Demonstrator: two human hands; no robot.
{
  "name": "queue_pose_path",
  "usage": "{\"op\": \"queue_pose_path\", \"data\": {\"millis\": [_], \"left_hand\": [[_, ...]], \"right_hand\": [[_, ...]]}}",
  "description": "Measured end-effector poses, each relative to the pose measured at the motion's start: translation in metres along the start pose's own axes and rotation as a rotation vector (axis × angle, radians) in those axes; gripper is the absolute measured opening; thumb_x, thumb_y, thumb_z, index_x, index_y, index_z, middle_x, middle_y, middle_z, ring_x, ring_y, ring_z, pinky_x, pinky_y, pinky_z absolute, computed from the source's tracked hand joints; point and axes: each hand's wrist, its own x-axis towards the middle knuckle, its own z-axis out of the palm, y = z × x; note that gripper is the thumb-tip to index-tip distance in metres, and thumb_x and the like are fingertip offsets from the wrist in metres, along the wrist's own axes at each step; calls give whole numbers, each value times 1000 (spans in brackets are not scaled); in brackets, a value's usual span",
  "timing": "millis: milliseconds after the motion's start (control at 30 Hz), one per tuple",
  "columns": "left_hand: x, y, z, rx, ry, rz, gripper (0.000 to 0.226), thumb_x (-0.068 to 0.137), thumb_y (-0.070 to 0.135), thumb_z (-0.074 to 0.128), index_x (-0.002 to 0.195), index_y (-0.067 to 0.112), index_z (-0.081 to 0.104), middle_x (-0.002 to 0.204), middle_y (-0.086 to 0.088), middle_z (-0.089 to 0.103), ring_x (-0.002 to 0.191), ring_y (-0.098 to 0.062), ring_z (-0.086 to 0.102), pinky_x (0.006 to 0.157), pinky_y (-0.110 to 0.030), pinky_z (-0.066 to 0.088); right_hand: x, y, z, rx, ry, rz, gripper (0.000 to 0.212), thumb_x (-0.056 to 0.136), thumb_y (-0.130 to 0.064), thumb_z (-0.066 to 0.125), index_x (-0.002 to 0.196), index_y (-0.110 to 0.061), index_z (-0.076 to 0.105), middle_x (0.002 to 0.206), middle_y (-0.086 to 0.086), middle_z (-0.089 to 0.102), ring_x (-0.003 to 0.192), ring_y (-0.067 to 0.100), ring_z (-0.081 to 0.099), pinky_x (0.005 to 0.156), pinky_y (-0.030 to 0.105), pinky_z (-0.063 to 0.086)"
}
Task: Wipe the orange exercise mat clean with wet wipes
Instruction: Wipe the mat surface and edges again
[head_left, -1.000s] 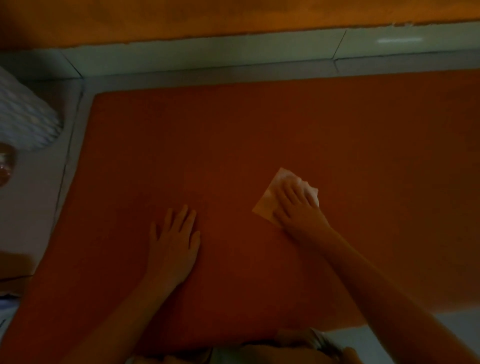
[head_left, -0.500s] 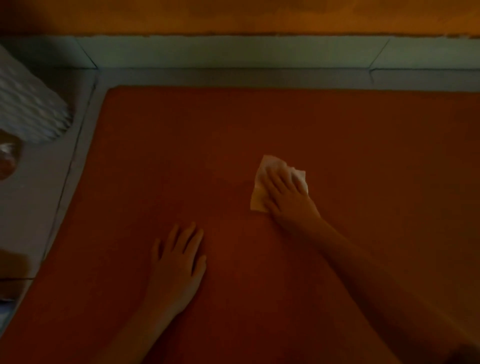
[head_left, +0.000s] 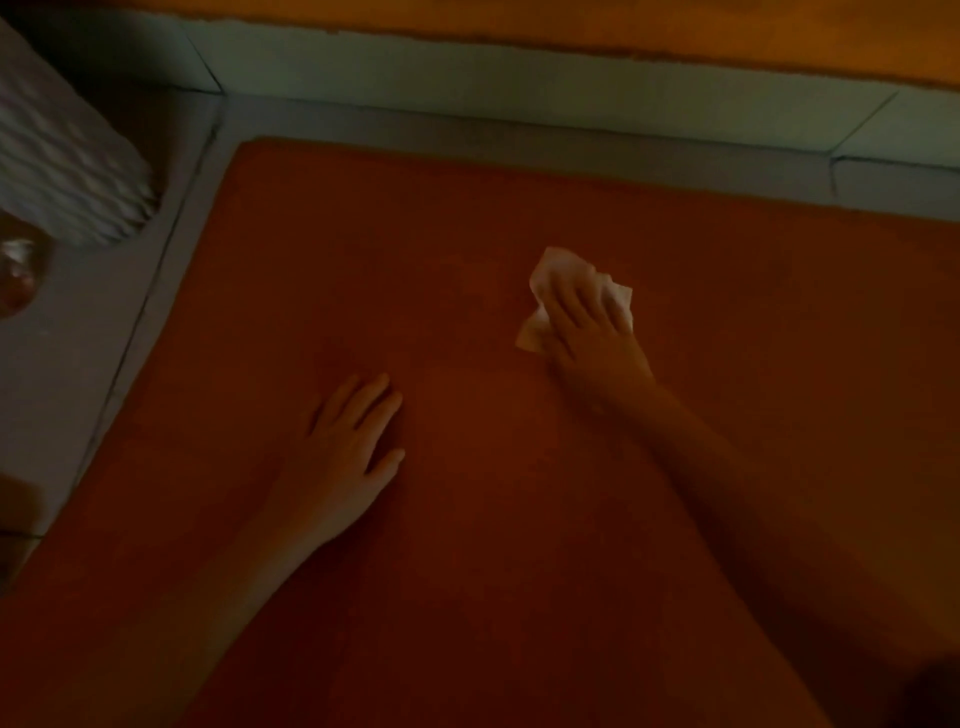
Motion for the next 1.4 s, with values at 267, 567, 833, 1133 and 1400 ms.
{"op": "queue_pose_path", "data": {"millis": [267, 567, 833, 1133, 1400], "left_hand": [[28, 22, 4, 67, -10, -76, 79, 88, 68, 19, 153, 29, -3, 160, 5, -17, 147, -21, -17, 119, -50, -4], [29, 18, 7, 155, -27, -22, 87, 83, 71, 9, 151, 19, 23, 161, -6, 12, 146, -35, 14, 112, -62, 22], [32, 16, 7, 222, -7, -11, 78, 88, 65, 24, 143, 12, 41, 152, -13, 34, 135, -40, 38, 96, -64, 42], [32, 19, 5, 235, -38, -15, 75, 93, 64, 29, 141, 8, 44, 151, -16, 36, 132, -44, 40, 93, -66, 43], [30, 20, 2, 213, -47, -18, 80, 91, 66, 19, 146, 11, 36, 156, -13, 26, 139, -41, 29, 103, -64, 33]], "right_hand": [[-8, 2, -2, 119, -23, -288, 59, 97, -43, 10, 152, -23, 1, 161, 3, -6, 146, 21, -16, 118, 40, -10], [106, 0, -31, 92, -78, 119, 66, 100, -26, 38, 153, -16, 0, 160, 10, -10, 145, 34, -16, 115, 57, -9], [105, 92, -18, 20, -14, 144, 65, 99, -33, 37, 154, -13, 8, 161, 14, -2, 146, 38, -6, 116, 60, 5], [55, 66, -9, 101, 27, 261, 63, 100, -30, 28, 154, -16, 1, 160, 12, -10, 144, 38, -17, 114, 58, -9], [8, 102, -8, -77, -44, 70, 68, 95, -29, 30, 146, -18, -14, 155, 9, -21, 142, 34, -21, 116, 61, 1]]}}
